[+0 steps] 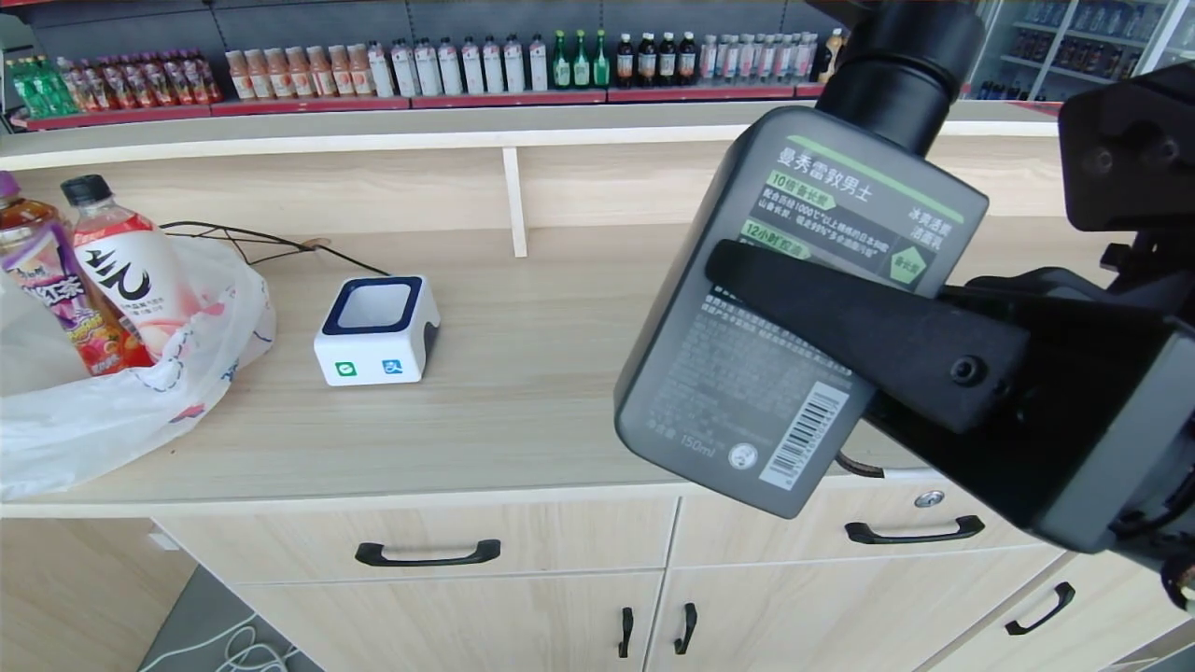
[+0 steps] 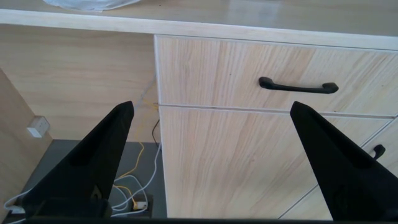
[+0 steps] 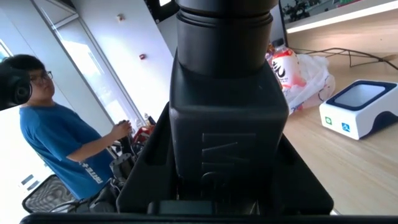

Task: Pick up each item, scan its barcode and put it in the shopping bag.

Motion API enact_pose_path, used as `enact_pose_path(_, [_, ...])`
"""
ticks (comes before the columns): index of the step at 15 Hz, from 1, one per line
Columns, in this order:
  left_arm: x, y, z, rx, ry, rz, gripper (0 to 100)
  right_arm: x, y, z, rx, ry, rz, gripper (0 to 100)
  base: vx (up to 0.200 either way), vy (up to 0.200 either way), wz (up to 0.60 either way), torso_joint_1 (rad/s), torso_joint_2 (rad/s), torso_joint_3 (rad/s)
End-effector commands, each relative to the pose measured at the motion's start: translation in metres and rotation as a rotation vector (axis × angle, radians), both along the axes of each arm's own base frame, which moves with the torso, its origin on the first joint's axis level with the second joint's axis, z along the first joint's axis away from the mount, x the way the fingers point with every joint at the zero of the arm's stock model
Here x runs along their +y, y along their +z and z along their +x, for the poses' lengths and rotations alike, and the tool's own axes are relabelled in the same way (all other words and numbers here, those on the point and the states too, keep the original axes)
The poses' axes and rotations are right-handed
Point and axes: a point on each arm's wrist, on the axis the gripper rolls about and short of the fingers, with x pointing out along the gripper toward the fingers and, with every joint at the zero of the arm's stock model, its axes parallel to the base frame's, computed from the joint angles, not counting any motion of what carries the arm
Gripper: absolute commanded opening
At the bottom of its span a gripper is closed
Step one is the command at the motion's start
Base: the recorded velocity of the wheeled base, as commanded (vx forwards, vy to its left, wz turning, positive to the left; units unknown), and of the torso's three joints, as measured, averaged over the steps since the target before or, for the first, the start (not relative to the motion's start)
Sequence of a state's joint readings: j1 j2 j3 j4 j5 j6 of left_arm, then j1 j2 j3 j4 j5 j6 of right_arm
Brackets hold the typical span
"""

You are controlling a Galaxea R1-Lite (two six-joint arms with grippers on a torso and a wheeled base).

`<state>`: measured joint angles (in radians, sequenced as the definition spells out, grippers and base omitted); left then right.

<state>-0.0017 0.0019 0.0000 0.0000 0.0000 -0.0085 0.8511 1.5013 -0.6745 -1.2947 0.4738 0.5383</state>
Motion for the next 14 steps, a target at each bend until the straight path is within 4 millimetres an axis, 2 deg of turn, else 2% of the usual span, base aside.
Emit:
enact_pose_path(1, [0.0000,0.0000,0.0000,0.000,0.000,-0.001,100,0.0002,0.0004,0.0001,-0.001,0.000,0.001,0,0.000,0.000,0.00,0.000,0.00,0.000])
enact_pose_path(14, [0.0000,0.0000,0.0000,0.000,0.000,-0.001,100,-0.0023,-0.0025,-0.0002,-0.021,-0.049,-0.004,0,0.000,0.000,0.00,0.000,0.00,0.000])
